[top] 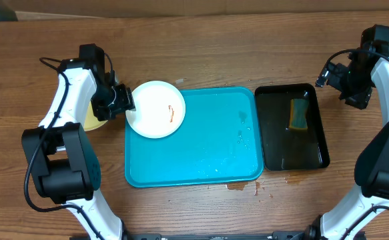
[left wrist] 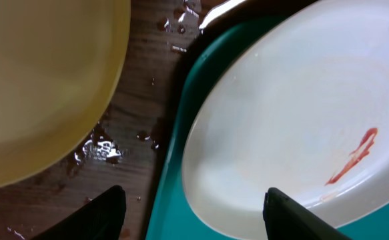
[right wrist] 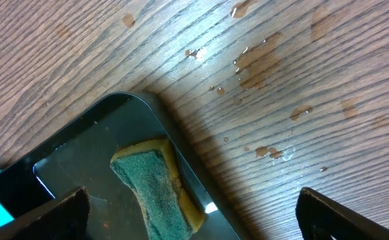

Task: Clean dirty plates on tray and stack at the side
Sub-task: 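Move the left gripper to the remaining white plate's rim and grasp it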

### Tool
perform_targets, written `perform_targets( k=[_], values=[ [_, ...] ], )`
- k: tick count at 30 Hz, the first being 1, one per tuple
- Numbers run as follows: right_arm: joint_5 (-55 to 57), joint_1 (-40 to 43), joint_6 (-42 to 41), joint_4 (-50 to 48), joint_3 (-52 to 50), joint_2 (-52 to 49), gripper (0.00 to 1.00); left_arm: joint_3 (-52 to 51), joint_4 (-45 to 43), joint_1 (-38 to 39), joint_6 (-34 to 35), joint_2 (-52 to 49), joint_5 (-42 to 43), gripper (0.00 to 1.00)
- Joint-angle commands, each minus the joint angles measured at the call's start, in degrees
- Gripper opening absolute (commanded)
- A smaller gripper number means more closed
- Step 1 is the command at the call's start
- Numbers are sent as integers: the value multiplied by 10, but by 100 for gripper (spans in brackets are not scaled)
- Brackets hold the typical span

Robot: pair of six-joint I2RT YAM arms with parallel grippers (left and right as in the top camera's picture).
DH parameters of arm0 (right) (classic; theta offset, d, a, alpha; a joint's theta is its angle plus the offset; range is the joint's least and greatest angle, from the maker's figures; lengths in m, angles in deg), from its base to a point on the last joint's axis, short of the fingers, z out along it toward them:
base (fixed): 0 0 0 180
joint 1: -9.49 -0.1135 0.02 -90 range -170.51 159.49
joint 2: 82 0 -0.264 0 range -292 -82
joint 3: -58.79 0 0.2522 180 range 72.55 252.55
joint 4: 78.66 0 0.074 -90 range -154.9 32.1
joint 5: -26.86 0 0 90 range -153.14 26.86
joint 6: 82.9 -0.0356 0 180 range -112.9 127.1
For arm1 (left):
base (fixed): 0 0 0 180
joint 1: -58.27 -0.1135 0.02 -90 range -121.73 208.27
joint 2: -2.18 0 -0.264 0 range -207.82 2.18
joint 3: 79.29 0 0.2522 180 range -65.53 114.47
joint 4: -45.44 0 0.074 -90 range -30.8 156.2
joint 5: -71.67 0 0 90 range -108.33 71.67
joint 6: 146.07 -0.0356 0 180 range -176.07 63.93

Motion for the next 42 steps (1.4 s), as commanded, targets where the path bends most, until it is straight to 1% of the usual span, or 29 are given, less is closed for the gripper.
perform_targets(
  k=[1,3,8,9,11,12,13,14,16,18,22,27,31,38,42],
  values=[
    [-3,0,-2,-1,7,16,100,-14,-17,6,12,-3,-12,66],
    [-3,0,-2,-1,7,16,100,-26,-37,14,12,-3,-12,66],
    [-3,0,-2,-1,7,16,100,-66,-93,33,12,-3,-12,60],
    [-3,0,-2,-1,7,16,100,-72,-101,36,12,-3,-12,56],
    [-3,0,-2,-1,7,16,100,-81,-111,41,12,-3,-10,45],
    [-3,0,-2,-1,7,16,100,-84,-115,45,12,-3,-9,36],
    [-3,0,-2,-1,7,16,100,-85,-114,48,12,-3,-9,23],
    [-3,0,-2,-1,7,16,100,-85,-114,51,12,-3,-9,18],
    [-3,0,-2,-1,7,16,100,-85,-113,59,12,-3,-6,13],
    [-3,-1,-2,-1,7,16,100,-85,-108,65,12,-3,-3,10],
    [-3,0,-2,-1,7,16,100,-91,-92,87,12,-3,10,11],
    [-3,-1,-2,-1,7,16,100,-116,-91,127,18,-3,10,16],
    [-3,0,-2,-1,7,16,100,-140,-91,157,18,-3,9,22],
    [-3,-1,-2,-1,7,16,100,-146,-71,179,11,-1,10,20],
    [-3,-1,-2,-1,7,16,100,-146,-67,179,7,-1,10,24]
  ],
)
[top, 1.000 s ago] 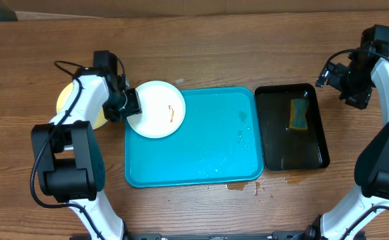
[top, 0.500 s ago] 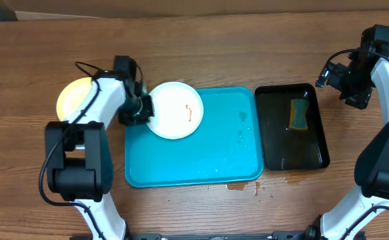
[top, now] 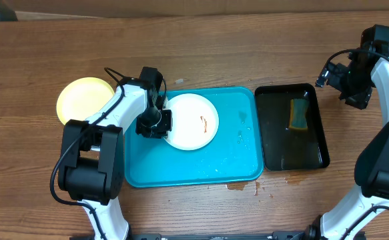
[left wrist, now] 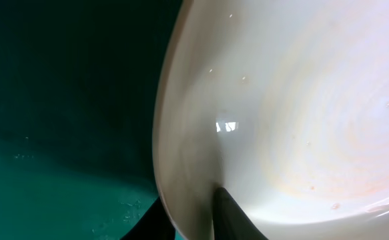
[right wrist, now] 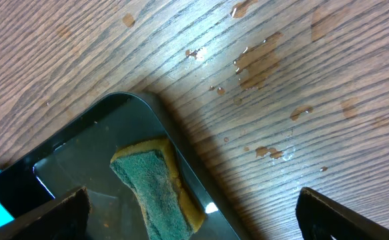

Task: Clean dirty plates on tray and stack at the side
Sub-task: 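Move the left gripper to the remaining white plate's rim and grasp it, then lower the right gripper into the black tray and grasp the sponge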

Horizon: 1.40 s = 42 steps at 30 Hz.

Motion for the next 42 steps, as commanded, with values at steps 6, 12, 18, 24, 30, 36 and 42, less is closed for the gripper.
perform_targets(
  k=[6,12,18,24,30,36,42],
  values=[
    [-3,0,-2,-2,7,16,100,-14,-32,1,-4,-2,-23,31],
    [-3,0,-2,-2,7,16,100,-14,-90,1,2,-2,-53,34],
    [-3,0,-2,-2,7,16,100,-17,-104,1,2,-3,-52,5],
    [-3,-1,-2,-10,7,16,100,-34,-109,1,2,-3,-72,4],
    [-75,-1,-2,-14,8,17,100,-38,-126,1,2,-3,-73,4],
    [-95,-31,35,52,9,17,70,-38,-132,1,4,-3,-65,4],
    [11,-93,5,103,-4,17,63,-38,-132,1,4,-3,-65,4]
  ],
)
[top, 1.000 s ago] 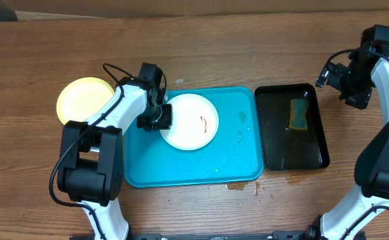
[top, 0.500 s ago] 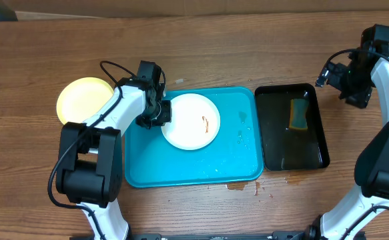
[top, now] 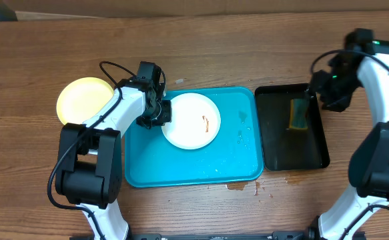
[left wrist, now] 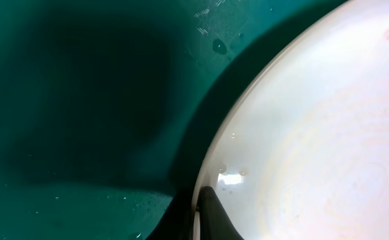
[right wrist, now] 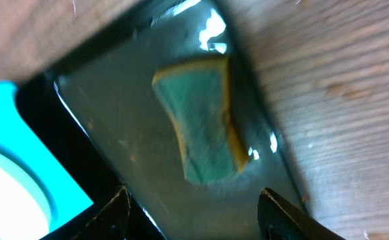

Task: Clean dirty plates on tray and stack at the side
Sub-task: 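Lower the right gripper into the black tray and grasp the sponge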

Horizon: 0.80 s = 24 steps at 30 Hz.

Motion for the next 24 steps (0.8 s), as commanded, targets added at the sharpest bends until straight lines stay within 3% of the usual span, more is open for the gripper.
perform_targets(
  k=[1,7,17,24],
  values=[
    [63,-38,-23,12,-9,17,63,-20,-4,1,4,-19,-30,4],
    [146,-85,-53,-35,-80,16,65,-20,-4,1,4,-19,-30,5],
    [118,-86,-52,-172,-184,16,65,-20,-4,1,4,-19,-30,8],
    [117,-88,-52,-193,-199,16,40,-20,-4,1,3,-19,-30,9]
  ],
)
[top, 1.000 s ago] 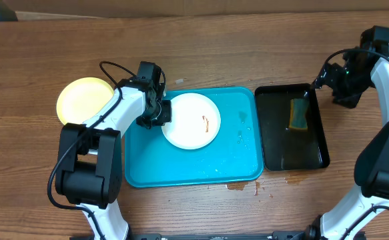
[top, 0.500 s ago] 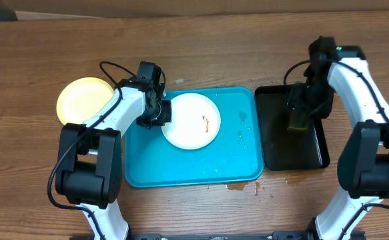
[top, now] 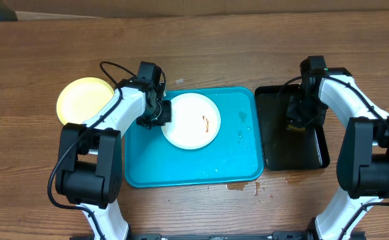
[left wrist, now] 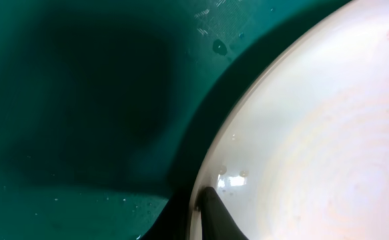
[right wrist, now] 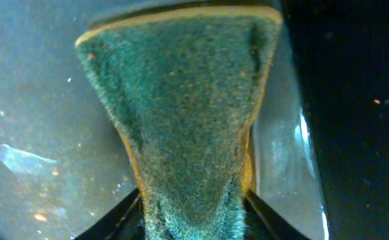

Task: Clean dirty plates on tray and stack at the side
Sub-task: 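Lower the right gripper into the black tray and grasp the sponge, then lift the sponge out of the water with the right gripper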

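A white plate [top: 193, 121] with a red smear [top: 206, 124] lies in the teal tray [top: 201, 163]. My left gripper [top: 159, 115] is shut on its left rim. In the left wrist view one finger lies on the white plate [left wrist: 314, 133] at the rim and the other sits under it, with the gripper [left wrist: 197, 217] low in the frame. My right gripper [top: 299, 115] is down in the black tray [top: 314, 152]. In the right wrist view the gripper [right wrist: 193, 213] pinches the green and yellow sponge [right wrist: 181, 100] from both sides.
A yellow plate [top: 84, 100] rests on the wood table left of the teal tray. The black tray holds shallow water [right wrist: 34, 100]. Water drops lie on the teal tray [left wrist: 81, 100] and a small spill [top: 244, 187] marks the table at its front edge.
My right gripper was open above the sponge in the black tray. Now it is low in the tray and shut on the sponge. The left gripper and white plate have not moved.
My left gripper was open beside the white plate, which overhung the teal tray's left corner. Then it was shut on the rim with the plate further inside the tray. My right gripper stayed over the table to the far right, then stood over the black tray, now on the sponge.
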### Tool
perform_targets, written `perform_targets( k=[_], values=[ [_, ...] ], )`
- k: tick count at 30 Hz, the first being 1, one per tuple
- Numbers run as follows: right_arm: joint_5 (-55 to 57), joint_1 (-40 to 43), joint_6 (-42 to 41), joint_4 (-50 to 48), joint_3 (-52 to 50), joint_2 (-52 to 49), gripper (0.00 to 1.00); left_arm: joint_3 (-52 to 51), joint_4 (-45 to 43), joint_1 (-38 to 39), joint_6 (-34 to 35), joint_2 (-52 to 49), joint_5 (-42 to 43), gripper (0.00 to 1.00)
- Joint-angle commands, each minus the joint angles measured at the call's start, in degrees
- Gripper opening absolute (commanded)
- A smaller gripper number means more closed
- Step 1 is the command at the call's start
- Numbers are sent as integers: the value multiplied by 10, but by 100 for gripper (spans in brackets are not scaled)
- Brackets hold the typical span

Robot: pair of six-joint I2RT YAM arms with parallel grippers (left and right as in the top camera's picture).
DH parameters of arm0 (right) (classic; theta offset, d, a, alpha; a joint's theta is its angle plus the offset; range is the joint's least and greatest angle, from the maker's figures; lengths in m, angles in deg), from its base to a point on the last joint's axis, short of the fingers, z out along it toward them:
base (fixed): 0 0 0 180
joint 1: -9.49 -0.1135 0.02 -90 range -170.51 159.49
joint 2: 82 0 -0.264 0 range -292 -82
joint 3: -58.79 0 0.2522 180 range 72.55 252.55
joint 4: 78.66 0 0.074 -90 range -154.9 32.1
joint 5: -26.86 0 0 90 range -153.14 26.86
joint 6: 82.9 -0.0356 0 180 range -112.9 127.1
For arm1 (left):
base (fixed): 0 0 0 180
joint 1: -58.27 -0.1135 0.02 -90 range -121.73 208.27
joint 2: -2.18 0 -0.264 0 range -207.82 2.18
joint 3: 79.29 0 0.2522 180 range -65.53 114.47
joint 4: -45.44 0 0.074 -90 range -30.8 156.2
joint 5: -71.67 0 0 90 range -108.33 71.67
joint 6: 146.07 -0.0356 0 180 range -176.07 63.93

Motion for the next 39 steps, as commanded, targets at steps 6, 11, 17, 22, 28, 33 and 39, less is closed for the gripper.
perform_targets(
  k=[6,11,17,22,28,33,39],
  values=[
    [-6,-3,-2,7,-4,16,4,-19,-2,1,3,-19,-30,10],
    [-3,-2,-2,-17,-4,16,100,-19,-2,1,3,-19,-30,10],
    [-3,-1,-2,-74,-4,16,98,-19,-2,1,3,-19,-30,10],
    [-3,-2,-2,-64,-7,16,38,-19,-2,1,3,-19,-30,11],
    [-3,-2,-2,-78,-16,16,93,-19,-4,1,3,-19,-30,13],
    [-4,-2,-2,-117,-16,16,89,-19,-4,1,3,-19,-30,15],
    [-4,-3,-2,-132,-16,16,26,-19,-4,1,3,-19,-30,16]
  ],
)
